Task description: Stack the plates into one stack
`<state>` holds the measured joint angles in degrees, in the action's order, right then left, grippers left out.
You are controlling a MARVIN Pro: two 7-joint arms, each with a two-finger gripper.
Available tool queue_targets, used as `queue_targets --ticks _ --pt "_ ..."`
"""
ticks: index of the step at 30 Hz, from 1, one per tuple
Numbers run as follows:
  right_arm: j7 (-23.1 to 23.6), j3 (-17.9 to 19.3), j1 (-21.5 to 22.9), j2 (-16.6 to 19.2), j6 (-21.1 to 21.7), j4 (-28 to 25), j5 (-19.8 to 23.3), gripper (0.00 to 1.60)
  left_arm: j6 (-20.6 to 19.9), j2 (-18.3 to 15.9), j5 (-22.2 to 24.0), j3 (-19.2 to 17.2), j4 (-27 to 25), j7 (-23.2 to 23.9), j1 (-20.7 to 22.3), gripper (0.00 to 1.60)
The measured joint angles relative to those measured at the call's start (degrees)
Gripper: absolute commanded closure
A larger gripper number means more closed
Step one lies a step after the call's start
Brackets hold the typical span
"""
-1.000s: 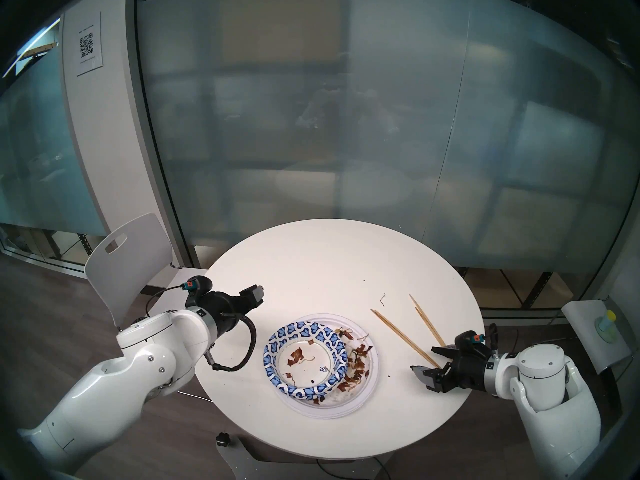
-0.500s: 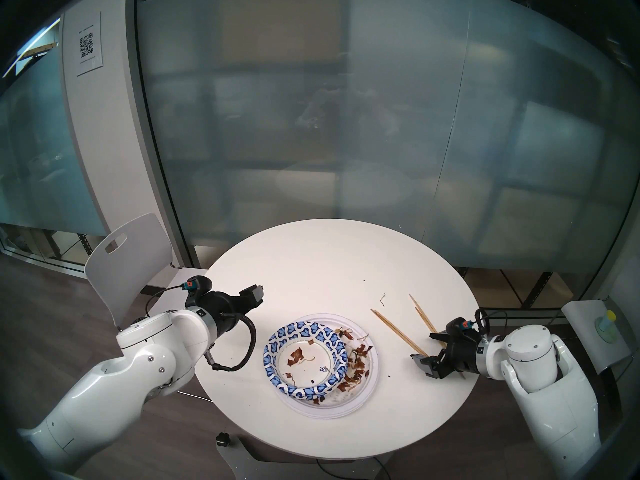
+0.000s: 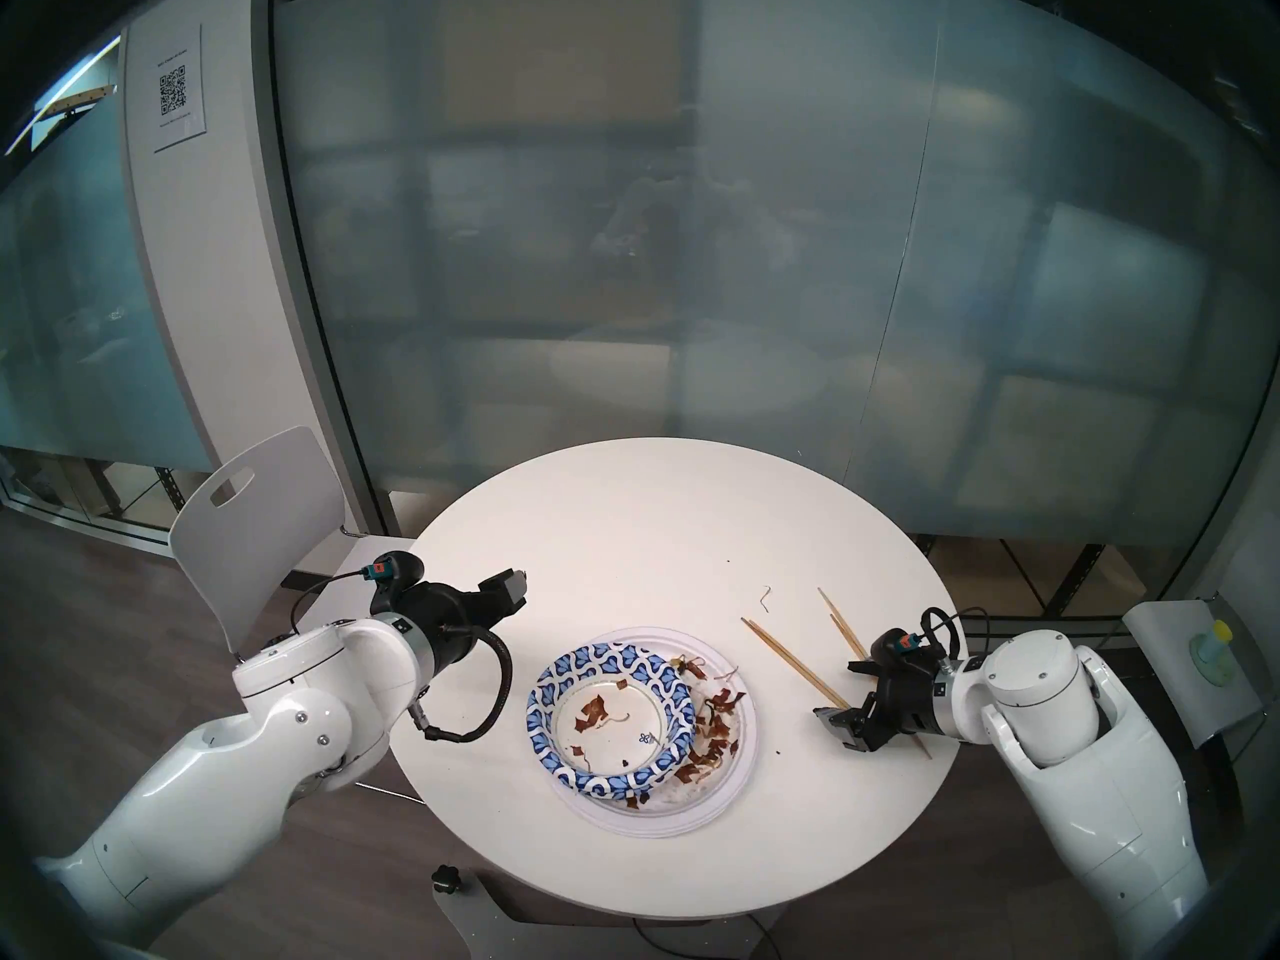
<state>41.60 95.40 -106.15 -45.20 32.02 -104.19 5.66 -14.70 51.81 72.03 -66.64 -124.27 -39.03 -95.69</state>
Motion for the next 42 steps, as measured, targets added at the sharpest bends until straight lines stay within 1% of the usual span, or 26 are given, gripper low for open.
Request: queue_targets --ticks 7,11,16,18,25,30,36,42 --pt "-1.4 -3.1 4.2 0.3 1.6 1.4 -2.3 0.0 0.0 0.0 0.0 0.0 0.0 0.0 0.0 0.0" --pt "-1.5 -4.3 5.7 0.3 2.2 2.1 -2.9 0.0 0.0 0.0 0.0 0.0 0.0 0.0 0.0 0.0" --pt "-1.5 -6.1 8.1 0.3 3.1 3.1 -3.7 0.0 0.0 0.0 0.0 0.0 0.0 0.0 0.0 0.0" --pt "-1.0 -7.5 9.7 0.3 3.6 3.8 -4.4 0.0 0.1 0.0 0.0 0.0 0.0 0.0 0.0 0.0" --pt "-0.1 -9.6 12.5 0.3 4.3 4.9 -5.5 0.0 0.1 0.0 0.0 0.0 0.0 0.0 0.0 0.0" --pt "0.5 -10.8 14.4 0.3 4.8 6.6 -6.4 0.0 0.1 0.0 0.0 0.0 0.0 0.0 0.0 0.0" --pt "1.0 -11.9 15.7 0.2 5.1 8.3 -7.1 0.0 0.1 0.0 0.0 0.0 0.0 0.0 0.0 0.0" --pt "1.2 -11.7 16.1 -0.3 5.8 8.2 -7.4 0.0 0.1 0.0 0.0 0.0 0.0 0.0 0.0 0.0"
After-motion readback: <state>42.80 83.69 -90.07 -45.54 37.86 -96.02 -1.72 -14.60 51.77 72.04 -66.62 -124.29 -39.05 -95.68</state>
